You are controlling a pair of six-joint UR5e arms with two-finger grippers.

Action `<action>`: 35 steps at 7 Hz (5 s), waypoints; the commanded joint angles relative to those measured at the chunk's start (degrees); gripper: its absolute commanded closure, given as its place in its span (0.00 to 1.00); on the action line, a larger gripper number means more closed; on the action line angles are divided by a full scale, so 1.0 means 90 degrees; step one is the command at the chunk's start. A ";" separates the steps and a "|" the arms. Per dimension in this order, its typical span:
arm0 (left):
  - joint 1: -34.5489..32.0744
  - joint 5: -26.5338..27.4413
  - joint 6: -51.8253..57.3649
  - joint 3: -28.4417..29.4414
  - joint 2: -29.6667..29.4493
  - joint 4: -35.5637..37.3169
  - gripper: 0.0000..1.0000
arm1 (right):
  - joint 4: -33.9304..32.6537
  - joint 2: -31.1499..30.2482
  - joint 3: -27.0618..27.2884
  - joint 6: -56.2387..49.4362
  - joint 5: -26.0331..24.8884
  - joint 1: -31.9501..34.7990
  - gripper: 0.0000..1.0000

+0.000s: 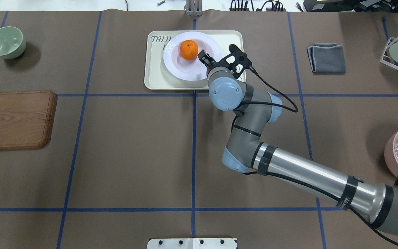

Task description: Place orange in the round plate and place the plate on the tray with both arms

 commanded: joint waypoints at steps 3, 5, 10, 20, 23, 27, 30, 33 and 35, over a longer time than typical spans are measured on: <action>0.0006 0.0010 0.0077 0.0019 0.0019 -0.0010 0.02 | -0.2032 -0.0974 0.1639 -0.4411 0.3713 0.1863 0.00; 0.0006 0.0000 0.0030 0.0048 0.0068 -0.0098 0.02 | -0.2427 -0.1754 0.2013 -0.6908 0.5306 0.3161 0.00; 0.0006 -0.0039 -0.0010 -0.0137 0.0272 -0.0156 0.02 | -0.3864 -0.3442 0.2024 -1.2352 0.6473 0.5654 0.00; -0.0013 0.0039 0.0029 -0.0108 0.0546 -0.0215 0.02 | -0.3835 -0.5410 0.3459 -1.1774 0.6632 0.6263 0.00; -0.0013 0.0049 0.0029 -0.0137 0.0546 -0.0215 0.02 | -0.3825 -0.5478 0.3469 -1.1784 0.6935 0.6273 0.00; -0.0013 0.0039 0.0039 -0.0156 0.0624 -0.0215 0.02 | -0.3815 -0.5606 0.3450 -1.1804 0.6896 0.6273 0.00; -0.0023 0.0049 0.0039 -0.0156 0.0634 -0.0215 0.02 | -0.3815 -0.5616 0.3440 -1.1804 0.6905 0.6273 0.00; -0.0023 0.0049 0.0039 -0.0156 0.0634 -0.0215 0.02 | -0.3815 -0.5684 0.3449 -1.1804 0.6905 0.6263 0.00; -0.0023 0.0049 0.0039 -0.0147 0.0644 -0.0215 0.02 | -0.3815 -0.5684 0.3459 -1.1794 0.6905 0.6263 0.00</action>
